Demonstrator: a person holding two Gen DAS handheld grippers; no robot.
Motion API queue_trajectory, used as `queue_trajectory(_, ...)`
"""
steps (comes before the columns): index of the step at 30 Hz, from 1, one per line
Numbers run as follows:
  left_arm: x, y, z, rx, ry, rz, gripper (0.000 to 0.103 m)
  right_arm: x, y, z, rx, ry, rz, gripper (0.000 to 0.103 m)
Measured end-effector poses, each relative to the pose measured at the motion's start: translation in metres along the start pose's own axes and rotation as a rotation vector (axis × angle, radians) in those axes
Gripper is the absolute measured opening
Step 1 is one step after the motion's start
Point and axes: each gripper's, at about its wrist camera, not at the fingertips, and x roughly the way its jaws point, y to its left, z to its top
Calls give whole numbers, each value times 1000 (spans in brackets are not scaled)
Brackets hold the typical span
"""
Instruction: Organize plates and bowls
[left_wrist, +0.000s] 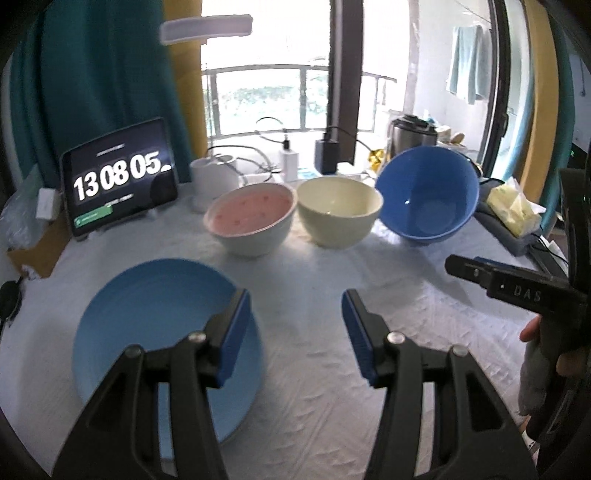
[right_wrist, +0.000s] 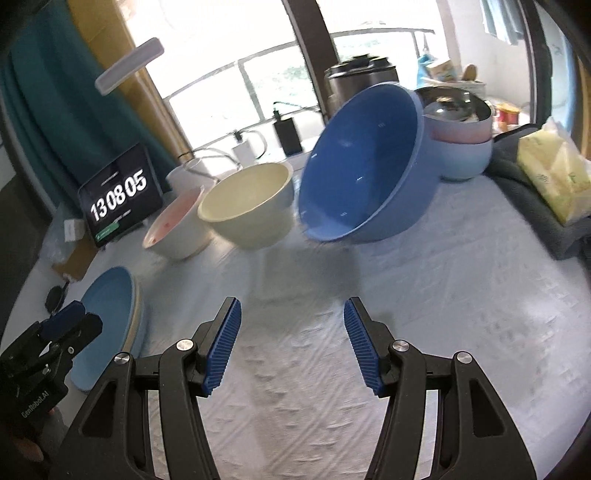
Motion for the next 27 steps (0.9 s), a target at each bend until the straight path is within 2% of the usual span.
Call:
queue_trajectory(13,37,-36,20,29,30,-59,53,-11,-46,41,65,-133,-104,61)
queue_trajectory(17,46,-42,26,33,35,-63,53,4,-60,54,108,-126,-145,61)
queue_trajectory(24,61,-52,31,39,58,-71,53,26,-78,64,137,-99,-156,61)
queue_trajectory(26,67,-59,32,61,62,-80,53,31,-83,63,146,-85,-158,58)
queue_trajectory(27,69,-64,34,75,58,-87,53,33,-87,62,153,-75,-163,52)
